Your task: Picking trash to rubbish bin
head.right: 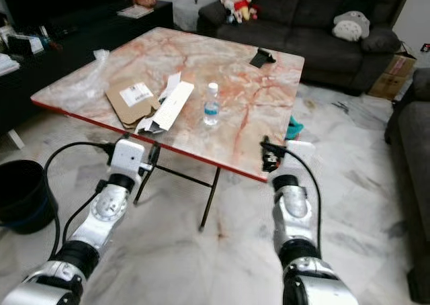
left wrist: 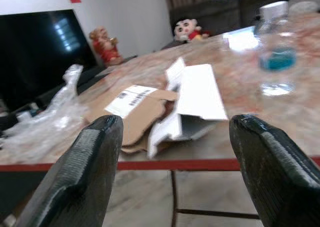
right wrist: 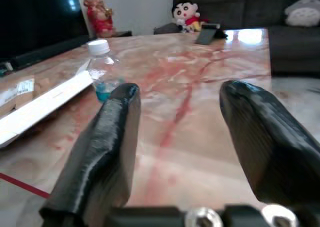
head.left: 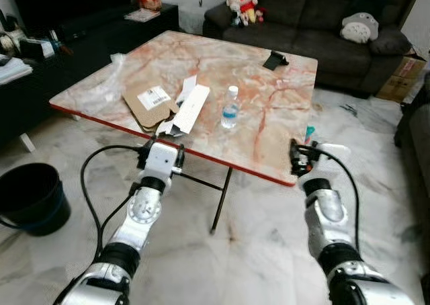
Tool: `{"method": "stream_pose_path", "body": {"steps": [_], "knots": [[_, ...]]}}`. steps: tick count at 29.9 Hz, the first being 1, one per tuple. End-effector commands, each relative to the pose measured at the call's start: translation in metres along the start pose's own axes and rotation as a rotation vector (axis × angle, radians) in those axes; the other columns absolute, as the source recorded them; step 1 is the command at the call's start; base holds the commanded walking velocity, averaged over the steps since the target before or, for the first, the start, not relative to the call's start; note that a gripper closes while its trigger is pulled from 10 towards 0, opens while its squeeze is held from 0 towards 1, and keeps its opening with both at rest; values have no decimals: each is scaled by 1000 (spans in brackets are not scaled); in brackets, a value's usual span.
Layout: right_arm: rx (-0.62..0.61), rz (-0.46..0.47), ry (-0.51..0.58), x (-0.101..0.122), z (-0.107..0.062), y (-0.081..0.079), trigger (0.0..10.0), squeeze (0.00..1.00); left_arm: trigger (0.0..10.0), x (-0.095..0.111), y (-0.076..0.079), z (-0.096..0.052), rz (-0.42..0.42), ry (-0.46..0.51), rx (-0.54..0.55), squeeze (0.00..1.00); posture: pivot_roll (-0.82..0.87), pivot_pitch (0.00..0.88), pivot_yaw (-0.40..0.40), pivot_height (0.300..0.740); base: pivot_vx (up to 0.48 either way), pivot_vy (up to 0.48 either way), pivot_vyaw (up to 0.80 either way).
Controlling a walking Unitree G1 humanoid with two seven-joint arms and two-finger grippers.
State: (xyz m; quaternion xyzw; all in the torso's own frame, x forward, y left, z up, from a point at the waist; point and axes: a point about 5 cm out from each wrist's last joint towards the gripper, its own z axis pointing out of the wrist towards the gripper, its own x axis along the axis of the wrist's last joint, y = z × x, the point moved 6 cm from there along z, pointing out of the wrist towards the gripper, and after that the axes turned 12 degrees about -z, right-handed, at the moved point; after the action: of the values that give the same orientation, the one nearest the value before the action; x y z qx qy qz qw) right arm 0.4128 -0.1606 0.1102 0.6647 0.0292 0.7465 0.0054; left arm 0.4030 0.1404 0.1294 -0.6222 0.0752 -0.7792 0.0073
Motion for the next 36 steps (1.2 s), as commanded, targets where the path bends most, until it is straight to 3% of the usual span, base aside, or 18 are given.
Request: {"method": "stream_pose_path", "body": {"steps": [1,36], "knots": [[-36,-6,16,4,0,15,10000,0,10000,10,13,5,-8,27,-31,0,208,0,-58,740,311,0,0],[22,-1,41,13,4,-2,10000,0,10000,19,26,6,-35,47,-51,0,213,0,-70,740,318,0,-35]]}}
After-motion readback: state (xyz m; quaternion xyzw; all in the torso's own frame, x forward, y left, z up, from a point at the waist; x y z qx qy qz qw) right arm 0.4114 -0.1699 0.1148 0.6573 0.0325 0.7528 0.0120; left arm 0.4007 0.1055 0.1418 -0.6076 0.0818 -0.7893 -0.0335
